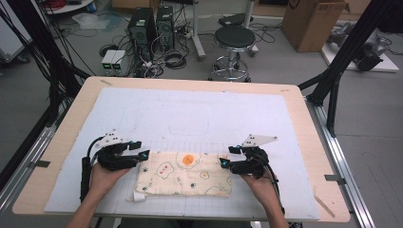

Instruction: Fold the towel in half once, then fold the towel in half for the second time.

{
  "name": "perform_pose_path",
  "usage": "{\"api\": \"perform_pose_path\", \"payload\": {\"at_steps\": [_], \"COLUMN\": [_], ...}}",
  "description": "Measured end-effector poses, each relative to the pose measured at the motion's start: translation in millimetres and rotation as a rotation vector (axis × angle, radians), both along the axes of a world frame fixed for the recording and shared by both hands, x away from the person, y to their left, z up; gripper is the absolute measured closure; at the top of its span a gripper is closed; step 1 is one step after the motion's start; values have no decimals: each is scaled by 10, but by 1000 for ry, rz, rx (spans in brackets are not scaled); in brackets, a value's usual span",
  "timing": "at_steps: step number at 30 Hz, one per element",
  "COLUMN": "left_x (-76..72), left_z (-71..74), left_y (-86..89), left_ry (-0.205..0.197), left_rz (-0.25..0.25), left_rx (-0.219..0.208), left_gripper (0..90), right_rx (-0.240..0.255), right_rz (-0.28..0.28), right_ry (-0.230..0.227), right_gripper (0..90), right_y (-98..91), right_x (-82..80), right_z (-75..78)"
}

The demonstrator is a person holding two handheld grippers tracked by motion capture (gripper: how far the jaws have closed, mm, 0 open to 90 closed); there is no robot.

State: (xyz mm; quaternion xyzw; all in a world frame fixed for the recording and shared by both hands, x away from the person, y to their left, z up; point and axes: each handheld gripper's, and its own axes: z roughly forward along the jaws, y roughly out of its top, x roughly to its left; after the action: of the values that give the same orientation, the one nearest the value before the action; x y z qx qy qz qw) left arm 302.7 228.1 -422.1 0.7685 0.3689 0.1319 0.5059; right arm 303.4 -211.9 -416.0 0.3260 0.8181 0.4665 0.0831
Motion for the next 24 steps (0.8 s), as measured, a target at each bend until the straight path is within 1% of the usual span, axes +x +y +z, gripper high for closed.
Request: {"api": "perform_pose_path", "payload": {"at_steps": [3, 5, 8, 10, 13, 16, 18, 22, 23, 24], "left_x": [-1, 0, 5, 8, 13, 19, 23, 34, 38, 45], "left_z": [2, 1, 1, -2, -4, -7, -11, -19, -24, -24], "left_y": [0, -1, 0, -2, 6, 9, 7, 5, 1, 5], "left_ry": [0, -1, 2, 4, 10, 12, 12, 14, 16, 18], "left_rz": [2, 2, -6, 2, 7, 13, 21, 26, 34, 33], "left_rx": [3, 4, 8, 5, 19, 17, 15, 29, 24, 27], "left_gripper": [438, 439, 438, 439, 440, 440, 440, 441, 441, 441], "right_rx": [-2, -3, -16, -17, -16, -22, -27, -35, -35, -36], "right_rz": [0, -4, -7, -8, -9, -13, -16, -26, -30, -32], "right_ry": [-3, 3, 3, 5, 17, 26, 23, 24, 22, 23], "right_gripper": [370, 370, 371, 371, 371, 371, 375, 386, 389, 395], "right_y": [4, 3, 7, 9, 8, 15, 19, 9, 8, 4], "right_x": [6, 6, 15, 19, 36, 51, 58, 84, 92, 104], "right_z": [2, 2, -9, -10, -17, -24, -24, -22, -24, -23]}}
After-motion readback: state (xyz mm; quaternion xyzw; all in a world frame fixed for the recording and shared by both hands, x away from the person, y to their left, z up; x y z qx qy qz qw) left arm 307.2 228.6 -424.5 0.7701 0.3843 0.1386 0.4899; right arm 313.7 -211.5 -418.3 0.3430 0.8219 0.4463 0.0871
